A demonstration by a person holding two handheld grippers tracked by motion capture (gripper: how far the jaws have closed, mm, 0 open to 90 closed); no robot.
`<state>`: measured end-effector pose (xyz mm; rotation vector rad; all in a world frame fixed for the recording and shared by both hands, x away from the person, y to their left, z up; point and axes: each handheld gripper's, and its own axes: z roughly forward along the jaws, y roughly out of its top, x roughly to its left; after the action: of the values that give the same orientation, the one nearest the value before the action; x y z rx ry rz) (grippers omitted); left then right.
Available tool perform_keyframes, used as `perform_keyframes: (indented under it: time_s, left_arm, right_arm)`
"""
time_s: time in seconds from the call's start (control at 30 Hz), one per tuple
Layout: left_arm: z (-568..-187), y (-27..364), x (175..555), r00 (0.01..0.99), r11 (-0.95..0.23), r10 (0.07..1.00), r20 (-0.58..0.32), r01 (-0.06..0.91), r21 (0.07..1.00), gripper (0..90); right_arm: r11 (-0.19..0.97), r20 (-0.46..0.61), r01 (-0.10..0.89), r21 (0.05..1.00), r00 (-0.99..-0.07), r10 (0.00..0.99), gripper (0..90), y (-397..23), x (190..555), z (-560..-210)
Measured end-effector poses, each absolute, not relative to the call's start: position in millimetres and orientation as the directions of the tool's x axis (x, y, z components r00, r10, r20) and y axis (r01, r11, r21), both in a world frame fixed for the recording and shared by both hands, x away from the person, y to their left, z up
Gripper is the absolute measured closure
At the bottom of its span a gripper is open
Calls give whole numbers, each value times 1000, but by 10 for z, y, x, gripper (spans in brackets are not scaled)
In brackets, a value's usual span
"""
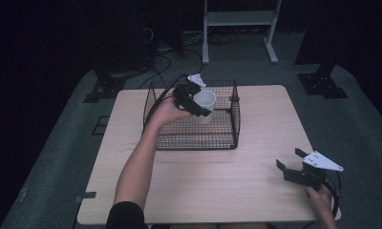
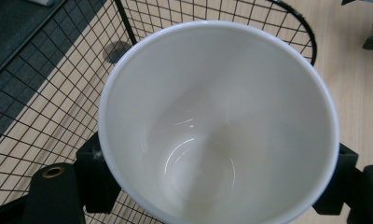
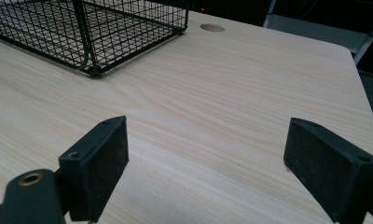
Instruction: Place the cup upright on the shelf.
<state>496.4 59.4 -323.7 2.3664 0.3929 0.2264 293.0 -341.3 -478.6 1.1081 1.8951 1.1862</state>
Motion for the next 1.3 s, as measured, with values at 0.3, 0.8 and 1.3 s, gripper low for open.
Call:
perform_keyframes:
  time_s: [0.3,0.8,1.3]
  left_arm:
    - [-3355,583,5049,933,-701,358,44,237,673,213]
    - [-3564,562,5145,927,-680,374,26,255,688,213]
    - [-3723,548,5224,923,-677,384,-6,286,678,212]
  right_arm:
    - [239,-79,318,917,-444,893,131,-3412,2928,-4786]
    - [237,-79,313,920,-444,893,131,-3417,2926,-4784]
    - [235,-77,313,920,-444,893,131,-3418,2926,-4783]
